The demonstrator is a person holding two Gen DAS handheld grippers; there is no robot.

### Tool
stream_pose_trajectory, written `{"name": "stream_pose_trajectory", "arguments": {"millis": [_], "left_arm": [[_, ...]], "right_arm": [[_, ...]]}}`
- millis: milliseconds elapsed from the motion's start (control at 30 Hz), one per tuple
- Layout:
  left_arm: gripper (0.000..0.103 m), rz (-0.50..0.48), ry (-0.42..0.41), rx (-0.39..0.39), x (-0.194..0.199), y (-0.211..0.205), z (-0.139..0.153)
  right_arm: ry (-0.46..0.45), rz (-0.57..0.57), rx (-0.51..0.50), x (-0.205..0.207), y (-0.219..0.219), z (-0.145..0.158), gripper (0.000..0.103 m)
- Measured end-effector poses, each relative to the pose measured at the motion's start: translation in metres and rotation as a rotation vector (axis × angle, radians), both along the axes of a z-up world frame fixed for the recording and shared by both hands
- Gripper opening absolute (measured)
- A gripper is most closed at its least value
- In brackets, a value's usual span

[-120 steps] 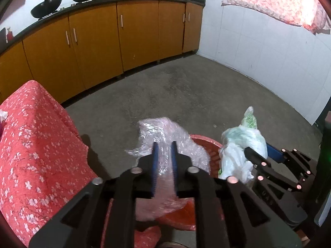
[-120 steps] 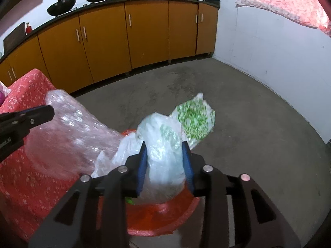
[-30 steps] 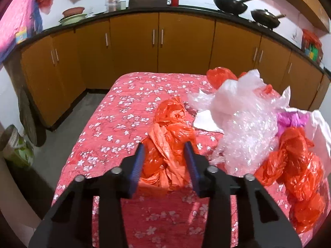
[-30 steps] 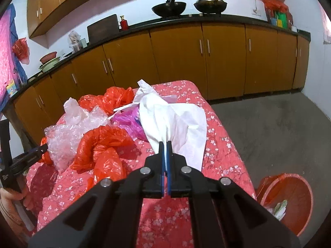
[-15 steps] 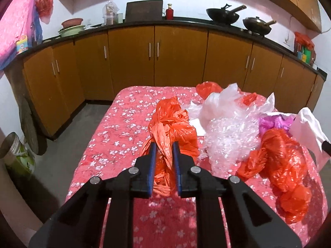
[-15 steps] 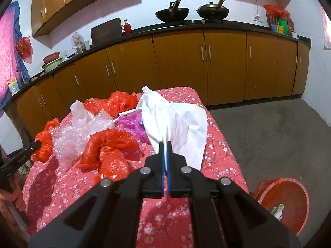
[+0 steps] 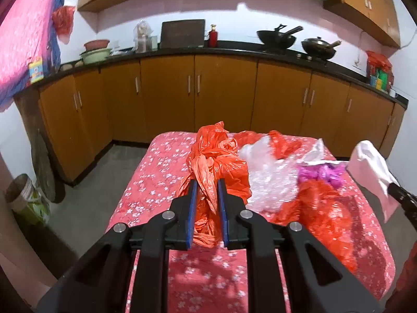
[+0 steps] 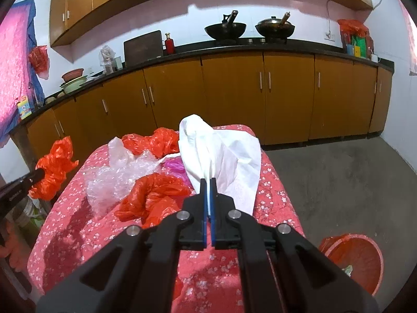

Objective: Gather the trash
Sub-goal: 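Carry both bags to the orange basket and open both tools to drop them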

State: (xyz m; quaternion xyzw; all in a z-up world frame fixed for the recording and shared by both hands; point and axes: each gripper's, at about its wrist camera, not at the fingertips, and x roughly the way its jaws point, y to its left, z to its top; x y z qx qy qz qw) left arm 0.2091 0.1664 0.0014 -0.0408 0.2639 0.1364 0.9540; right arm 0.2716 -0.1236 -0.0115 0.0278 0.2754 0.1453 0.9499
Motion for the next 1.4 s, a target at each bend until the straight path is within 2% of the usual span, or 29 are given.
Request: {"name": "stream_pose_trajectory", "arguments": {"millis": [333,733,933,1400], "left_arm": [[0.016,-0.108,-0.019,0.021,-0.008,-0.068,0.019],[0.016,-0.265,-0.022,0.024,-0.004,-0.160,0.025],[0.016,-0.349,-0.012,0.029,-0.001,-0.204,0.016],[0.016,-0.576,0.070,-0.058,0.022,-0.332,-0.030]], "right_arm": [[0.007,-0.073,0.013,-0.009,-0.043,0.000,0.004],[0.025,-0.245,-0.011,-0.018,-0.142,-0.015,0.004],[0.028,-0.342,-0.015,-0.031,-0.196,-0.028,0.004],[0.093,-0.554,-0.008,-0.066,-0.317,-0.074,0.004]]}}
